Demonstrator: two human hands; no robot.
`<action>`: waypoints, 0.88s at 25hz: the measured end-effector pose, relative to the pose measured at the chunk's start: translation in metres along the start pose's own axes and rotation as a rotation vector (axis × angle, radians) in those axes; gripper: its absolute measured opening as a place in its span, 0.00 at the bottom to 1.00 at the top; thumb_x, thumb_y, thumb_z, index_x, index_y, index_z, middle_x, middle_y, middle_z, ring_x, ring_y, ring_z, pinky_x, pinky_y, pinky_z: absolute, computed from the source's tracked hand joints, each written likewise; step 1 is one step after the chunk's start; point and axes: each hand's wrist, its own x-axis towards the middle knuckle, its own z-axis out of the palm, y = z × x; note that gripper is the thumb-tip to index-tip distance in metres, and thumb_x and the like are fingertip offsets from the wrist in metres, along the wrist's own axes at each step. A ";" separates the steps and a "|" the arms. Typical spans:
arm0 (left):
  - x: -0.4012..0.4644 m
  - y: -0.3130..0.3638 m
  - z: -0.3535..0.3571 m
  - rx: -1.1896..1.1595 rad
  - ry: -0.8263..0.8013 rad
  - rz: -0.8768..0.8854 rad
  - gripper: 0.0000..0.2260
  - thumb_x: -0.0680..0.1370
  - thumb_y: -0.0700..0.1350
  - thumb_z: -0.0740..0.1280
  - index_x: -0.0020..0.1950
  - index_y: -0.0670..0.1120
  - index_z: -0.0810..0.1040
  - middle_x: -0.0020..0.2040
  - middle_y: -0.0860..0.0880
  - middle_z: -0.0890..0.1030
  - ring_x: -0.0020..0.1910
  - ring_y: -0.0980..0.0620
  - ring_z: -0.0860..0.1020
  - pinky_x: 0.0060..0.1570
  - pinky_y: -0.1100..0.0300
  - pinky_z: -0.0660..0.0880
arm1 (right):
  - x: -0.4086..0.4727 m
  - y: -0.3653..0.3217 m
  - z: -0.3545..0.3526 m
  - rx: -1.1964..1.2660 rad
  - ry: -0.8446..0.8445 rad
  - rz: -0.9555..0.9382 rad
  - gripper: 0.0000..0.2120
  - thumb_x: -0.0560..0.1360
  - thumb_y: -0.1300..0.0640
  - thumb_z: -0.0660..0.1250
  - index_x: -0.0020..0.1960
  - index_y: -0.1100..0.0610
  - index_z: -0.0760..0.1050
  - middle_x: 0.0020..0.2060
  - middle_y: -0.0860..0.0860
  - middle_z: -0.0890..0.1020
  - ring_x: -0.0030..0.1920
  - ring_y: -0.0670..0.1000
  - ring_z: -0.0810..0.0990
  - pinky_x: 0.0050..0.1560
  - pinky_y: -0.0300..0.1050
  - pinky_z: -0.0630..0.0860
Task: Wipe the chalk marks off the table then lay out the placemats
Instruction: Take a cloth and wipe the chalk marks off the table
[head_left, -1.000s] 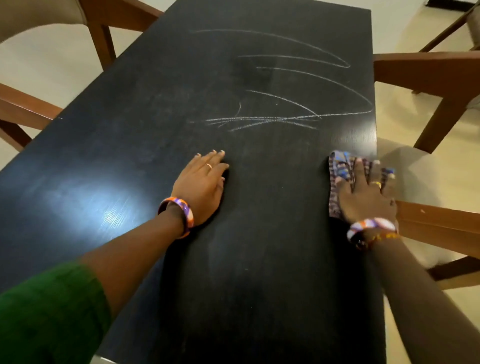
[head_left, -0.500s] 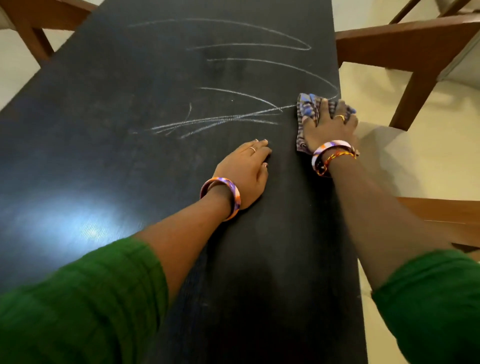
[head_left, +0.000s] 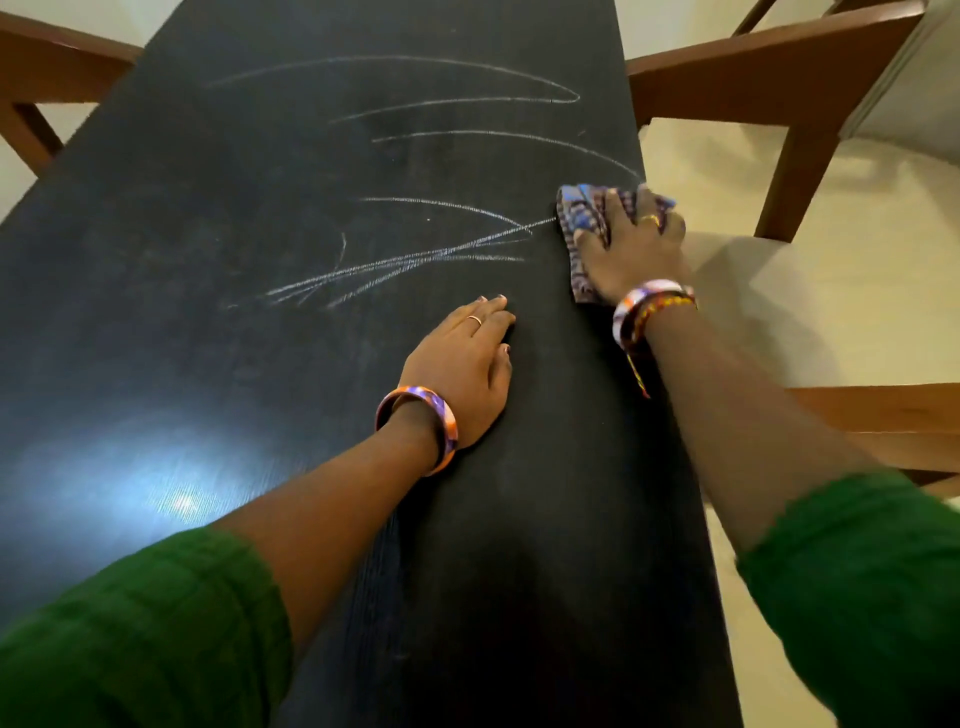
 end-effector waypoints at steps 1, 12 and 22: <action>0.001 0.000 0.000 0.000 -0.004 0.001 0.18 0.80 0.44 0.55 0.71 0.45 0.67 0.74 0.50 0.65 0.74 0.53 0.59 0.71 0.64 0.55 | 0.017 0.000 0.002 0.023 -0.013 0.032 0.28 0.79 0.42 0.51 0.76 0.48 0.52 0.77 0.51 0.49 0.75 0.62 0.48 0.72 0.59 0.54; 0.003 -0.004 0.000 -0.010 -0.065 0.053 0.20 0.81 0.42 0.52 0.73 0.43 0.62 0.76 0.47 0.60 0.76 0.50 0.56 0.73 0.62 0.51 | -0.232 -0.020 0.008 -0.181 -0.040 0.144 0.29 0.77 0.39 0.43 0.76 0.45 0.44 0.77 0.50 0.47 0.76 0.58 0.43 0.73 0.56 0.46; -0.024 -0.042 -0.022 -0.163 -0.042 0.291 0.18 0.78 0.40 0.60 0.68 0.42 0.70 0.72 0.46 0.69 0.73 0.48 0.63 0.70 0.59 0.59 | -0.177 -0.039 0.020 -0.115 -0.004 0.165 0.28 0.78 0.40 0.46 0.76 0.45 0.46 0.77 0.49 0.48 0.76 0.58 0.45 0.74 0.58 0.46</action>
